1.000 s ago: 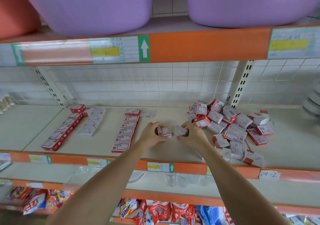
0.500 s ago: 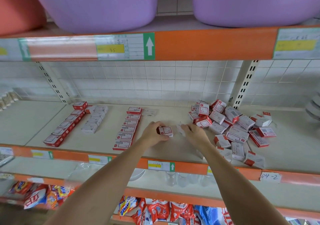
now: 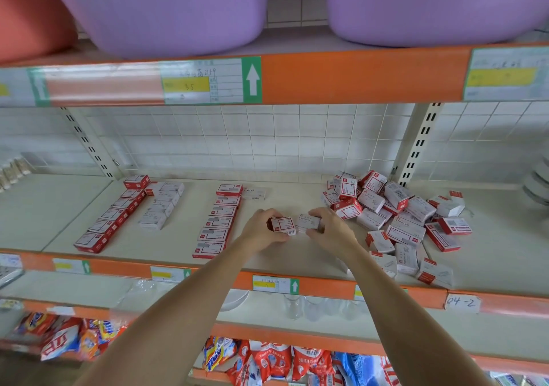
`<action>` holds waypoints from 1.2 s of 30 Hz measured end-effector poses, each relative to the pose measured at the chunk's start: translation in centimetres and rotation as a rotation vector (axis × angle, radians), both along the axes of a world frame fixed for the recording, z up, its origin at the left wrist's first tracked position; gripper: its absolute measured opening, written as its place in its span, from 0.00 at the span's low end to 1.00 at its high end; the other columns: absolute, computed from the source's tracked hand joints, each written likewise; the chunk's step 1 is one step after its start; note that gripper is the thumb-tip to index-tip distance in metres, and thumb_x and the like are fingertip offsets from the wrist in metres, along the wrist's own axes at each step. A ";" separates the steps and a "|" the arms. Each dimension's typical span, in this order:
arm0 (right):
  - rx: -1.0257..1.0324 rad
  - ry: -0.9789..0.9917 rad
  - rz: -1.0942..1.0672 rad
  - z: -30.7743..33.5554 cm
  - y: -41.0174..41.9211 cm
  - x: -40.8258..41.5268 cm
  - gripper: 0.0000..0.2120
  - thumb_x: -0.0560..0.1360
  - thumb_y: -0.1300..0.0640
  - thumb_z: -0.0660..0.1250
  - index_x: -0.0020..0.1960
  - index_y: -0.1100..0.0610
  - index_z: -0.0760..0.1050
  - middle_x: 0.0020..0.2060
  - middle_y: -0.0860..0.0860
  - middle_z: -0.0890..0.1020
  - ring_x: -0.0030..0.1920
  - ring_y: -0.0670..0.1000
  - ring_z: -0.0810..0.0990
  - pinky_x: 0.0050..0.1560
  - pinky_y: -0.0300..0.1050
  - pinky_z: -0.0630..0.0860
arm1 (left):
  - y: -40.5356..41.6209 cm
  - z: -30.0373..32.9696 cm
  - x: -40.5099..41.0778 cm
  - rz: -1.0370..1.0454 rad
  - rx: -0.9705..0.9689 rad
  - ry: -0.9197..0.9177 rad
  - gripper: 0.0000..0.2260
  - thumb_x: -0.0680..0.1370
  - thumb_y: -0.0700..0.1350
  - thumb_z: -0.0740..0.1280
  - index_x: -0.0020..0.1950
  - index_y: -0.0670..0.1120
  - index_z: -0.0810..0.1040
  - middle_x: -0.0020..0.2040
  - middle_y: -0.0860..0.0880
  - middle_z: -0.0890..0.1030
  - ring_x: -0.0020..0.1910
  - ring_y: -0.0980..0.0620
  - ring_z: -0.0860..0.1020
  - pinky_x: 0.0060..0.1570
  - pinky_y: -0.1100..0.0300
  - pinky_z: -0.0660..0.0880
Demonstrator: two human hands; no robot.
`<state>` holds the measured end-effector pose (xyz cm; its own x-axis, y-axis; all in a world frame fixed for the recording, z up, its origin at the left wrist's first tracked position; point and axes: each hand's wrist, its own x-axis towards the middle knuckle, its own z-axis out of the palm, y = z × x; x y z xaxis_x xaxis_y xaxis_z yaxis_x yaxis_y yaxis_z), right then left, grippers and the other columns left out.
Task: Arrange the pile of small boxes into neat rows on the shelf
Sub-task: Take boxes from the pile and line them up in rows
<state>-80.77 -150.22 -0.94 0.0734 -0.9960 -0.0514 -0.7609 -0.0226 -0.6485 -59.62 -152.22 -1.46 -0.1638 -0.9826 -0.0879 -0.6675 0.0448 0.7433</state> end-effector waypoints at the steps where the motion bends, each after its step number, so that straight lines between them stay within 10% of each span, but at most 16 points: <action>1: 0.000 0.005 0.000 0.0 0.0 0.0 0.21 0.74 0.51 0.69 0.65 0.47 0.70 0.61 0.45 0.74 0.53 0.48 0.76 0.53 0.51 0.79 | 0.0 0.0 0.0 -0.002 -0.003 -0.003 0.25 0.66 0.46 0.80 0.61 0.50 0.78 0.55 0.49 0.74 0.54 0.51 0.77 0.58 0.55 0.75; 12: -0.011 -0.025 0.017 0.8 -0.2 -0.1 0.18 0.70 0.57 0.73 0.53 0.42 0.71 0.54 0.45 0.74 0.52 0.48 0.77 0.50 0.52 0.80 | -0.3 0.7 -0.9 0.041 -0.027 0.014 0.24 0.65 0.38 0.80 0.59 0.48 0.79 0.56 0.45 0.71 0.52 0.47 0.76 0.51 0.62 0.72; 21: -0.090 -0.018 0.015 1.9 -1.5 0.2 0.21 0.73 0.65 0.71 0.63 0.53 0.71 0.60 0.50 0.73 0.56 0.49 0.73 0.54 0.41 0.77 | -0.5 2.2 -0.5 -0.011 -0.241 -0.145 0.17 0.69 0.38 0.75 0.56 0.46 0.79 0.51 0.49 0.70 0.47 0.53 0.72 0.40 0.77 0.64; 36: -0.140 -0.050 0.097 1.6 -3.0 7.9 0.21 0.76 0.61 0.68 0.68 0.53 0.71 0.58 0.53 0.71 0.48 0.53 0.76 0.51 0.45 0.75 | -0.3 3.8 6.5 0.066 -0.342 -0.189 0.25 0.71 0.47 0.76 0.67 0.46 0.75 0.62 0.48 0.76 0.60 0.49 0.74 0.58 0.53 0.74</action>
<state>-72.86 -153.20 0.63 0.1682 -0.9813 0.0939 -0.7177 -0.1871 -0.6708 -53.12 -152.56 2.39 -0.1112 -0.9683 0.2238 -0.8012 0.2206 0.5563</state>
